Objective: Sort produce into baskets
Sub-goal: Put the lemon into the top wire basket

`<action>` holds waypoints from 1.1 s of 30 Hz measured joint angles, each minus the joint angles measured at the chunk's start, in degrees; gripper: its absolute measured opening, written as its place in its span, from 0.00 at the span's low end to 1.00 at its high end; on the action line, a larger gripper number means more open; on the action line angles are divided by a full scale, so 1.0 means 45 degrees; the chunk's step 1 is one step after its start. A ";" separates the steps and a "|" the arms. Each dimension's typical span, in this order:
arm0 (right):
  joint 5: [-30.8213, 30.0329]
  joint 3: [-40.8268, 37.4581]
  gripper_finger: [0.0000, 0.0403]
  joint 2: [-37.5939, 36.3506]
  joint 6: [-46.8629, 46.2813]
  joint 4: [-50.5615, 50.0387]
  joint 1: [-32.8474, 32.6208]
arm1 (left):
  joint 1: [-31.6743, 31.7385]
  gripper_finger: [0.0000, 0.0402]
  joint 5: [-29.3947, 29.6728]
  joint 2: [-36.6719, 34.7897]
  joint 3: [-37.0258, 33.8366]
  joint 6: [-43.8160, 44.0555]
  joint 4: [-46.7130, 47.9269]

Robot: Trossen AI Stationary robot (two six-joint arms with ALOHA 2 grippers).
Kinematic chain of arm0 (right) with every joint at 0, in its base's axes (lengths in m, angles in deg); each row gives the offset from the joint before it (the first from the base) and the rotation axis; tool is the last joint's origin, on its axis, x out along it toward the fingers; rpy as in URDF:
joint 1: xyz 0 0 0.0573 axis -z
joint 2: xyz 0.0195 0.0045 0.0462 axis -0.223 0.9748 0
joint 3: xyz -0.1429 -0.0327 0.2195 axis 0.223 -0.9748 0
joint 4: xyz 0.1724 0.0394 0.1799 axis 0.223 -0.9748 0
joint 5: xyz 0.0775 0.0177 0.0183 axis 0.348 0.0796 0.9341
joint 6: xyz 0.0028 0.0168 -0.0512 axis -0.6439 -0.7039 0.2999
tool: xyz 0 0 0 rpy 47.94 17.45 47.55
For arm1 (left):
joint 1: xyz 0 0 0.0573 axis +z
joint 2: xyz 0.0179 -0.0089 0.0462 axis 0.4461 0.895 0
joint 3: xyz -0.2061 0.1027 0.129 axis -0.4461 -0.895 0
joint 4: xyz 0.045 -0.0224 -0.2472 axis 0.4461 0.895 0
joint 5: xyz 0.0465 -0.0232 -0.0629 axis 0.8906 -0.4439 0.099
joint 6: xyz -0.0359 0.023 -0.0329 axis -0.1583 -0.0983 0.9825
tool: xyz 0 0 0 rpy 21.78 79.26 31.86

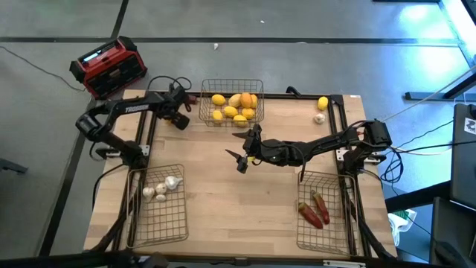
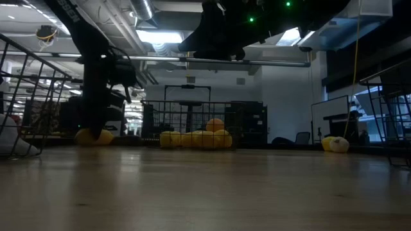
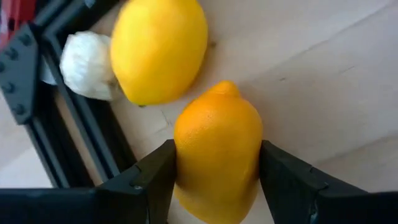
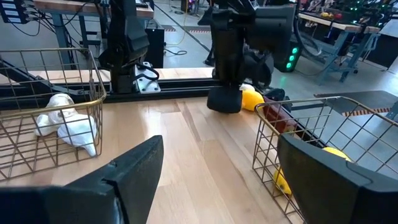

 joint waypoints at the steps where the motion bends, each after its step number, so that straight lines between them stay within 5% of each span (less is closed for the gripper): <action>1: 0.0000 0.0000 0.77 0.0000 -0.0005 0.0000 0.0000 | -0.0007 0.50 0.0005 -0.0183 0.0031 -0.0002 0.0056; 14: 0.0003 0.0000 0.77 0.0000 -0.0029 0.0019 0.0000 | -0.0015 0.50 -0.0524 -0.3839 0.0138 -0.0042 0.0010; 21: 0.0005 0.0000 0.77 0.0000 -0.0029 0.0171 0.0097 | -0.0245 0.50 -0.2633 -0.5724 0.0153 -0.0251 -0.1778; 27: 0.0005 0.0000 0.77 0.0000 -0.0024 0.0223 0.0097 | -0.0979 0.50 -0.4843 -0.6067 0.0157 0.0044 -0.4570; 33: 0.0005 0.0004 0.77 0.0000 -0.0024 0.0214 0.0097 | -0.1823 0.50 -0.5074 -0.5213 0.0157 0.0133 -0.6461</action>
